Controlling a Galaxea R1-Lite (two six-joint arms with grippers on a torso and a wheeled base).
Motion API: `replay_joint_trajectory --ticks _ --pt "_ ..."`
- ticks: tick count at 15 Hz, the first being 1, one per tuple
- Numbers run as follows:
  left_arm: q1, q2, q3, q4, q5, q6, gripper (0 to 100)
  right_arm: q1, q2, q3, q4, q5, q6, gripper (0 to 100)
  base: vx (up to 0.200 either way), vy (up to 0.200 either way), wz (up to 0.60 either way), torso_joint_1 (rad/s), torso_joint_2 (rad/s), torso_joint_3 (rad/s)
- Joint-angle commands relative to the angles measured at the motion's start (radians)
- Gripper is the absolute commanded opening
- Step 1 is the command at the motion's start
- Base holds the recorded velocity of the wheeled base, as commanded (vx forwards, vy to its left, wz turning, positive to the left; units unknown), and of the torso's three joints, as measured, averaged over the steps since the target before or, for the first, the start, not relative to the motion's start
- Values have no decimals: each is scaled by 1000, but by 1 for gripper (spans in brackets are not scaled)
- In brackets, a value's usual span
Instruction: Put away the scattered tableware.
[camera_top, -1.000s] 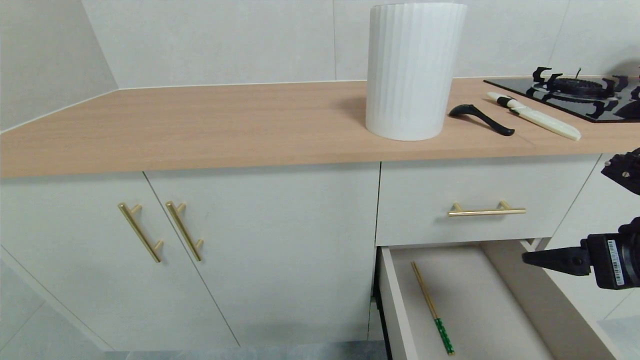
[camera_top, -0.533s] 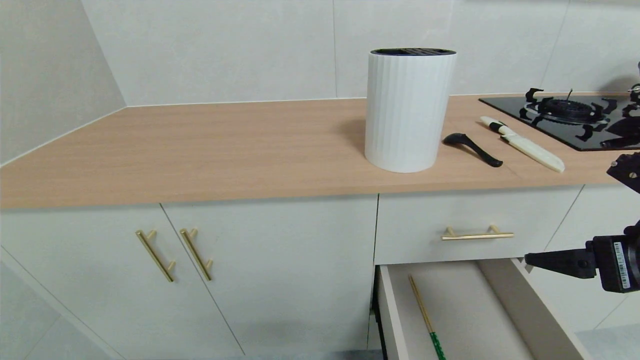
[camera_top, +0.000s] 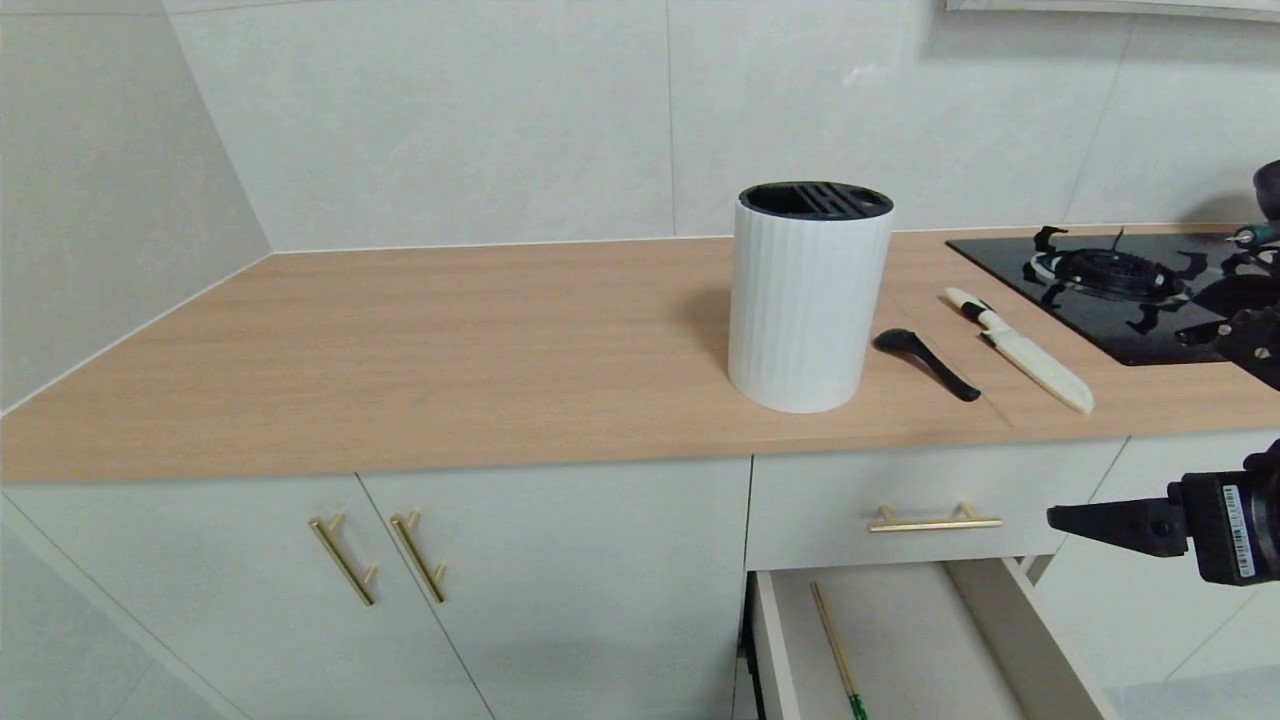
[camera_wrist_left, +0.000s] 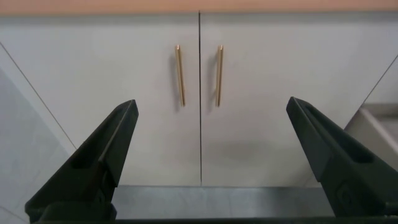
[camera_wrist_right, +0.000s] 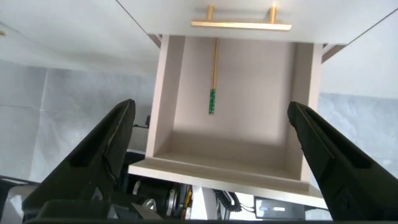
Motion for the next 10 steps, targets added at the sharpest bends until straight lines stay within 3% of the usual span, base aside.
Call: replay_joint_trajectory --ticks 1,6,9,10 --pt "0 0 0 -1 0 0 100 3 13 12 -8 0 0 100 0 0 0 183 -481 -276" --pt "0 0 0 -1 0 0 100 3 14 41 -24 0 -57 100 0 0 0 164 -398 -232" --pt "0 0 0 -1 0 0 100 -18 82 59 -133 0 -126 100 0 0 0 29 -54 -34" --pt "0 0 0 0 2 0 100 -69 154 50 -222 3 -183 100 0 0 0 0 0 0"
